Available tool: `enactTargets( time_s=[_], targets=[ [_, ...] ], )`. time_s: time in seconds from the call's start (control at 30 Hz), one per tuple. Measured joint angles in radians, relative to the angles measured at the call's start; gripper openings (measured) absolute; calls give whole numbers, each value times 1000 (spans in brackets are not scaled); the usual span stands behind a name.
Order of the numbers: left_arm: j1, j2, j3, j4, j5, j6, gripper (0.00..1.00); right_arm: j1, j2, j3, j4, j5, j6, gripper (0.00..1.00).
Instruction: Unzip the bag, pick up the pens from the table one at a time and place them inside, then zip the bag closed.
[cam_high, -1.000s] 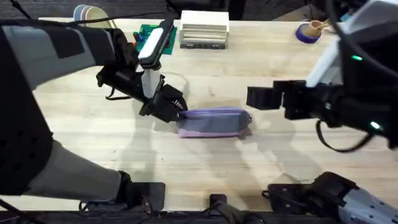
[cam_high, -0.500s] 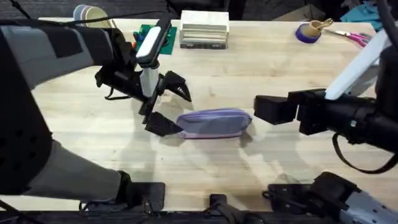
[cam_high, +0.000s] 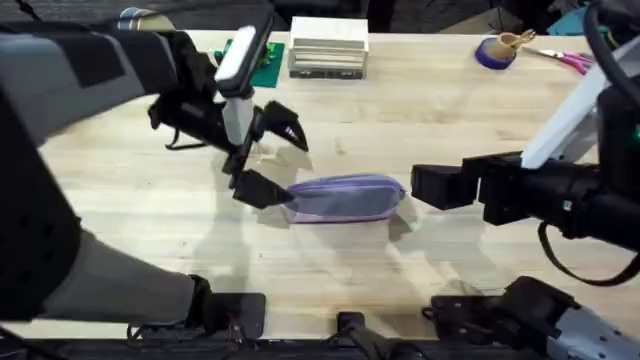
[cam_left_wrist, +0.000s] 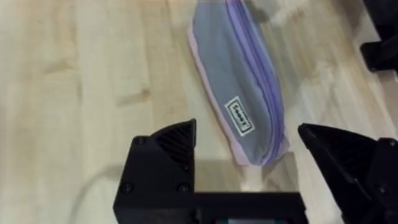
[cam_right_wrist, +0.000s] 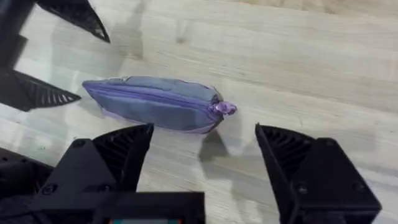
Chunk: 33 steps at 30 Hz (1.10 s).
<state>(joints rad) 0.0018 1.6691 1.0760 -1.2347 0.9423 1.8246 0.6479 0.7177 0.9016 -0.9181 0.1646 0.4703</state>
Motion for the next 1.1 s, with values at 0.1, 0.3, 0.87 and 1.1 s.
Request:
enactTargets(
  time_s=[0.1,0.3,0.87,1.1],
  targets=[
    [3,-50,44,-4,-10,-42,996,0,0,0,-1,0,0,998],
    [4,-205,104,-26,-77,-224,995,0,0,0,-1,0,0,998],
    [4,-628,109,-149,-280,-925,995,0,0,0,-2,0,0,997],
    [4,-699,109,-151,-316,-1031,996,0,0,0,-2,0,0,998]
  ],
)
